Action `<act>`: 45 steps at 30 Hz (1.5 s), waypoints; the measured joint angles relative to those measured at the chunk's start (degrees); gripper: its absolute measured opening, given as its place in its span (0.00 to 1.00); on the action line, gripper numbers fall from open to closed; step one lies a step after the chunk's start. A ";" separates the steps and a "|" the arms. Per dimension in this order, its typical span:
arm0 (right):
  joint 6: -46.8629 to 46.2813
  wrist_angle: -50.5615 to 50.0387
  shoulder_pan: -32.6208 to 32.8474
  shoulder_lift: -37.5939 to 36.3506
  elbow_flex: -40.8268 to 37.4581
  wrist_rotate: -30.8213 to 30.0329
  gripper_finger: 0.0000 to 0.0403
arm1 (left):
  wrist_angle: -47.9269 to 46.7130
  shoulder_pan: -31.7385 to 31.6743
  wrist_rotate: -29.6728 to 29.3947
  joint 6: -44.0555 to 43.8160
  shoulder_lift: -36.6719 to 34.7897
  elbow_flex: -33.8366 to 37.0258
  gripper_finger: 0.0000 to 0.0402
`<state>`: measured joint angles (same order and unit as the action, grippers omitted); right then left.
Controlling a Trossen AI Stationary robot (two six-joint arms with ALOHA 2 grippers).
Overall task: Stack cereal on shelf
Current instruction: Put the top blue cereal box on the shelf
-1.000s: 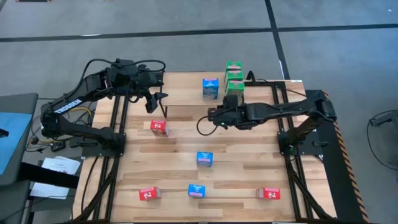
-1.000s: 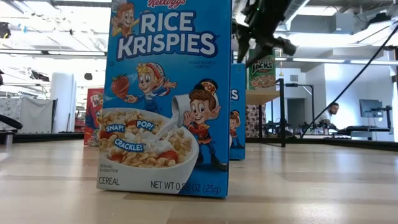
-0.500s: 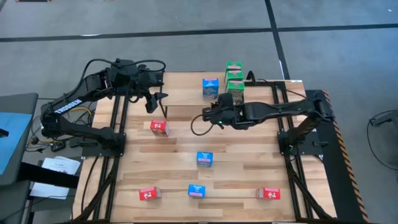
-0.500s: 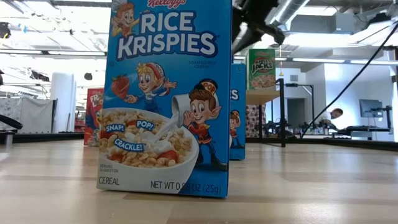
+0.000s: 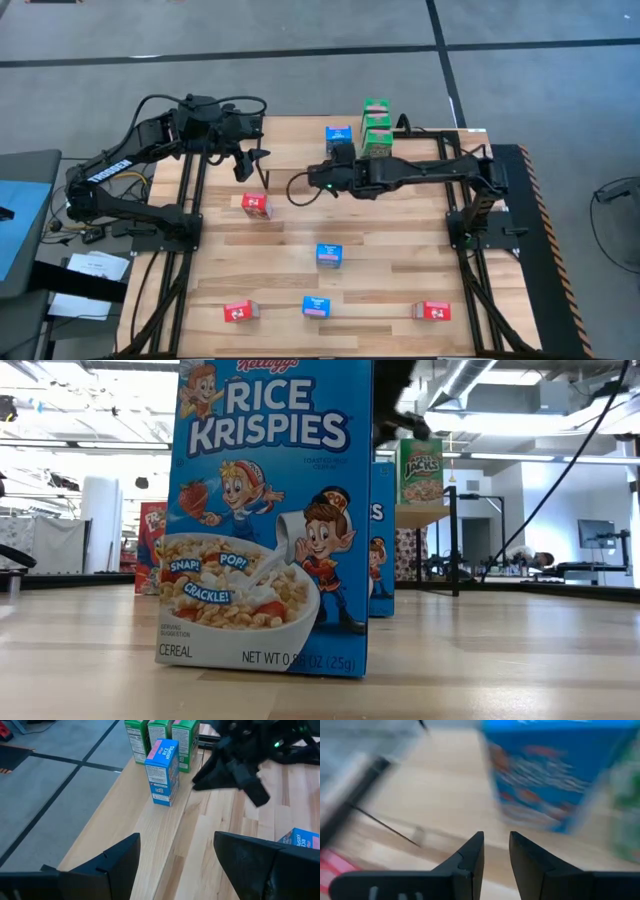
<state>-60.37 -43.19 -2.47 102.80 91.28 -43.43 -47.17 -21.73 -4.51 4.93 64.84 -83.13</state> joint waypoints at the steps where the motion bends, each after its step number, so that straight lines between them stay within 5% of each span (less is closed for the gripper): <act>1: -0.20 0.65 -0.06 0.42 0.29 0.10 0.29 | -0.02 0.00 0.00 0.00 0.02 0.00 0.60; 45: -2.95 -2.00 -5.19 4.27 0.71 0.23 0.29 | 0.03 0.00 0.00 0.00 0.00 0.00 0.60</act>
<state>-63.33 -45.19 -7.66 107.07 91.98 -43.20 -47.13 -21.73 -4.51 4.93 64.84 -83.13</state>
